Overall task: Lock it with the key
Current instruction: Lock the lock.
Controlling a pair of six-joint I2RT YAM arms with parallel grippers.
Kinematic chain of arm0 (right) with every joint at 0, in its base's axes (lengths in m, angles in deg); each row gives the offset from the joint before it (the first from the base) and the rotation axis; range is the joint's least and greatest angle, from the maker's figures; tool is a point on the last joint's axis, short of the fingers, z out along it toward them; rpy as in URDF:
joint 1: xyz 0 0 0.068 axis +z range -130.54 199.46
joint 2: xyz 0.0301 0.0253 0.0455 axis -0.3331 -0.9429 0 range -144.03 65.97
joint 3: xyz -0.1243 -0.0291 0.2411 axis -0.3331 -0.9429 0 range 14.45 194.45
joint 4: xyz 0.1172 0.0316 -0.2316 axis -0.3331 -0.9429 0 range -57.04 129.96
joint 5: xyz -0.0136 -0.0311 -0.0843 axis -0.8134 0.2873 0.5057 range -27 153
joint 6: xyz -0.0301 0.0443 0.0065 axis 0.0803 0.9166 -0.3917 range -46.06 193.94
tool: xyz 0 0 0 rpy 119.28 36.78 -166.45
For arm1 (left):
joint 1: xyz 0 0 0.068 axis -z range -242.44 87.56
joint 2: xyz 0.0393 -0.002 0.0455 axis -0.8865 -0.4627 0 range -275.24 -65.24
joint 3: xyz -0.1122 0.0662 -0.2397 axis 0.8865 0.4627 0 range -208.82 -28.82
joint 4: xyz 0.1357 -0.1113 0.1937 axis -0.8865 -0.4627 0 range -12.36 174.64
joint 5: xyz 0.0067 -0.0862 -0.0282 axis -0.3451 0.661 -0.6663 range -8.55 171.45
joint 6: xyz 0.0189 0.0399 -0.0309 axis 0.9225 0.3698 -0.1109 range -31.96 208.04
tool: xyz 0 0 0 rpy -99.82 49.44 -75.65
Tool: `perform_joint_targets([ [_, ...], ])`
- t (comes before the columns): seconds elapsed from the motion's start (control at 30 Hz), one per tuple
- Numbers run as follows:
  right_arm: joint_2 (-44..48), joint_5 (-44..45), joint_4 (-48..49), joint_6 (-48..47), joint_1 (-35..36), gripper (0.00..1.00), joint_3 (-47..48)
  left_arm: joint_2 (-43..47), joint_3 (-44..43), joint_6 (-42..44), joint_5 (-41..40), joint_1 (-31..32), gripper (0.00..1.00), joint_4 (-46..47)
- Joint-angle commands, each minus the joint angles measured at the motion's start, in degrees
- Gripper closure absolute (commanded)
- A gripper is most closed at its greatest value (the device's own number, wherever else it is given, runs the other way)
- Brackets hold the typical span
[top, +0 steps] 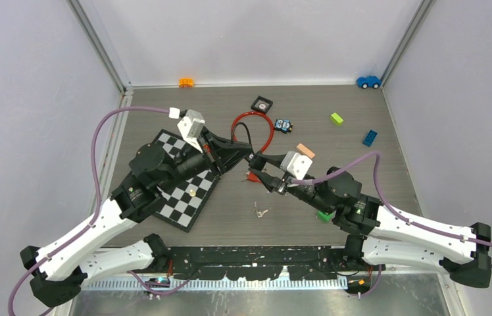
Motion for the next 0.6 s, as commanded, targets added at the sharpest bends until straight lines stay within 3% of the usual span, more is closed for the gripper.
perform_joint_targets([
  [0.0,0.3,-4.0,5.4,-2.1,2.2,0.99,2.3,-3.0,-0.4,1.3,1.5,0.2,1.0,-5.8],
  [0.57,3.8,-5.3,21.3,3.4,2.3,0.99,-2.9,-3.3,3.5,-0.1,1.1,0.2,1.0,-4.0],
])
